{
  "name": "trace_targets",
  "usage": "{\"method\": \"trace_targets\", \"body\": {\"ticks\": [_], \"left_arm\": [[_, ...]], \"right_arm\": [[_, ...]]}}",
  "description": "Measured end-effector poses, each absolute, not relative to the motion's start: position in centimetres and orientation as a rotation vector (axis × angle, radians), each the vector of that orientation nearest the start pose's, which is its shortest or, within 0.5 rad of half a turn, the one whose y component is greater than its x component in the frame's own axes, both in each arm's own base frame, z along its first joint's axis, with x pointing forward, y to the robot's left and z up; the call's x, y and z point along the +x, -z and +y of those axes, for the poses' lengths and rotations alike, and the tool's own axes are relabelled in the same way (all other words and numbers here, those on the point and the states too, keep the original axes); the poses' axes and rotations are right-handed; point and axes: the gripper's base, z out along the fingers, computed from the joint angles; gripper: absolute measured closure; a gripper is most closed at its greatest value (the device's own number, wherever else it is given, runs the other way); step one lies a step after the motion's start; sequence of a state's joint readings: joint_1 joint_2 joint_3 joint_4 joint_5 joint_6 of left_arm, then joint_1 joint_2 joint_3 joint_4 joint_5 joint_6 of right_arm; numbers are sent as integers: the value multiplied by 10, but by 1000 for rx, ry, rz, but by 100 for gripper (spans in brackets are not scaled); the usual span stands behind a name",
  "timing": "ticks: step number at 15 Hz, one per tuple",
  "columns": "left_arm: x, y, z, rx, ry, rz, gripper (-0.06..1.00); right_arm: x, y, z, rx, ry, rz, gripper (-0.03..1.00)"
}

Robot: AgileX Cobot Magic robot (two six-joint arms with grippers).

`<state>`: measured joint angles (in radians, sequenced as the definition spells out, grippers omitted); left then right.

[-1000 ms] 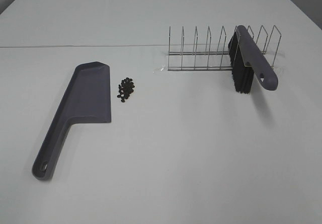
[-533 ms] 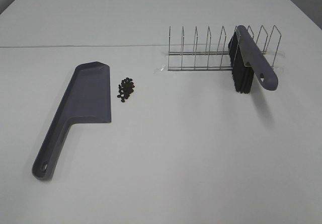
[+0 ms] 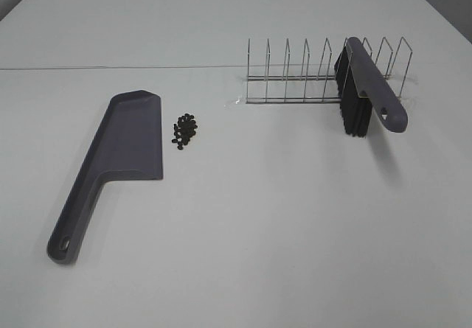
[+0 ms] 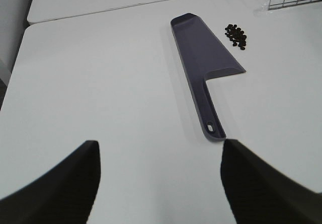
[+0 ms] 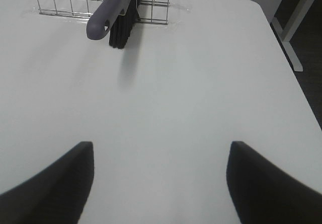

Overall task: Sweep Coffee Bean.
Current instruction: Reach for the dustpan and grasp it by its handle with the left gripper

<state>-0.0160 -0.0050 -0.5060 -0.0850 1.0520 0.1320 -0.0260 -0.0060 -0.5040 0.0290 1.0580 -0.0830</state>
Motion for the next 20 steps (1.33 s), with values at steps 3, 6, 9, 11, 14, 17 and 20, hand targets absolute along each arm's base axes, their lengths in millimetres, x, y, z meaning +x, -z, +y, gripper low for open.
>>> {"method": "trace_targets", "body": {"ticks": [3, 6, 9, 11, 14, 17, 20], "left_arm": [[5, -291, -6, 145, 23, 1989, 29], [35, -306, -6, 128, 19, 1947, 29], [111, -318, -11, 43, 139, 1996, 29], [154, -325, -13, 13, 174, 2075, 29], [211, -325, -16, 9, 210, 2276, 29], [269, -309, -21, -16, 273, 2483, 29], [306, -282, -31, 3, 291, 2590, 29]], "right_arm": [[-6, -279, 2, -59, 34, 2031, 27], [-6, -279, 2, -59, 34, 2031, 27], [-6, -279, 2, -59, 34, 2031, 27], [-6, -279, 2, -59, 34, 2031, 27], [-6, -279, 2, -59, 34, 2031, 27], [-6, -279, 2, -59, 34, 2031, 27], [-6, -279, 2, -59, 34, 2031, 27]]}}
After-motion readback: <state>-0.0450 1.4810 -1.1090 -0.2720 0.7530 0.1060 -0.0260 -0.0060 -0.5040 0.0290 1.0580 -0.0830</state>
